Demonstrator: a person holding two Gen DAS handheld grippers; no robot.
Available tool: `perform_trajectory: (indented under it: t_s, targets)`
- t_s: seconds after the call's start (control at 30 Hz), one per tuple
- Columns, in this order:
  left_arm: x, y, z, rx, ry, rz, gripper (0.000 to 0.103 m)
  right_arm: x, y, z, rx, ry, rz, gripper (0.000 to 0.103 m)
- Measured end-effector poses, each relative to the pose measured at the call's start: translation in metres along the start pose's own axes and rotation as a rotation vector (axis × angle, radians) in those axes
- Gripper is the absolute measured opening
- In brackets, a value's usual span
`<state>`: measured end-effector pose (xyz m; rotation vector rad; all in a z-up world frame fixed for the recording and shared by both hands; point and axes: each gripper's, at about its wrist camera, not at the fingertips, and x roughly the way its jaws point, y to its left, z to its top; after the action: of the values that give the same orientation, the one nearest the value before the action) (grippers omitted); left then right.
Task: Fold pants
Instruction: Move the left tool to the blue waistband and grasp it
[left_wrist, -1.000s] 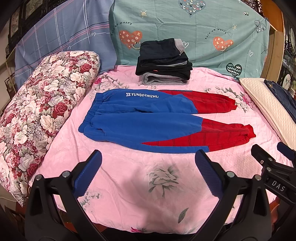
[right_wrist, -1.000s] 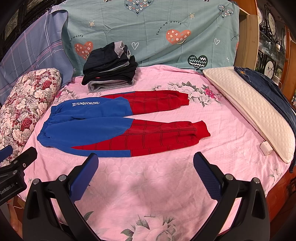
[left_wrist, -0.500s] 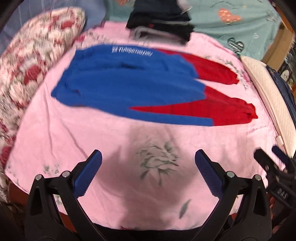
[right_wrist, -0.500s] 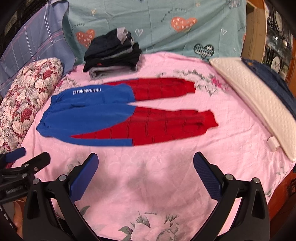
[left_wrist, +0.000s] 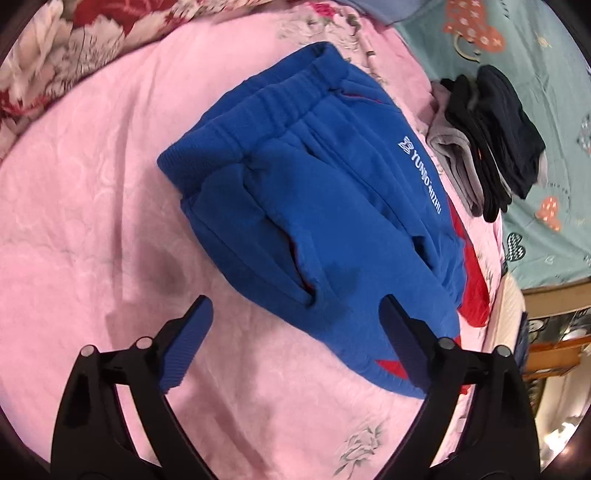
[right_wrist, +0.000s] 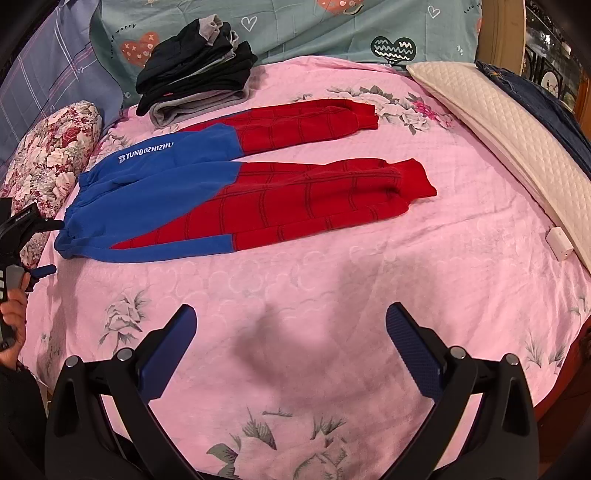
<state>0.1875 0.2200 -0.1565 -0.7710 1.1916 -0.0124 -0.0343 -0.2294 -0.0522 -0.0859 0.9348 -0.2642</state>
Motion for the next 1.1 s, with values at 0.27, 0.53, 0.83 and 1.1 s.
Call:
perform_trajectory:
  t_s: [0.27,0.53,0.83,1.1]
  targets:
    - [0.027,0.014,0.031,-0.063,0.01,-0.052,0.01,0.007,-0.013,0.007,0.022,0.014,-0.027,0.102]
    - [0.007,0.023,0.012,-0.039,-0.119,-0.051,0.004,0.014,-0.082,0.042,0.188,0.098,0.116,0.102]
    - [-0.001,0.037,0.006,-0.03,-0.124,-0.071,0.004,0.096,-0.148,0.097,0.39,0.256,0.097,0.102]
    - [0.013,0.031,0.01,0.004,-0.122,-0.03,0.004,0.12,-0.139,0.108,0.371,0.105,0.091,0.042]
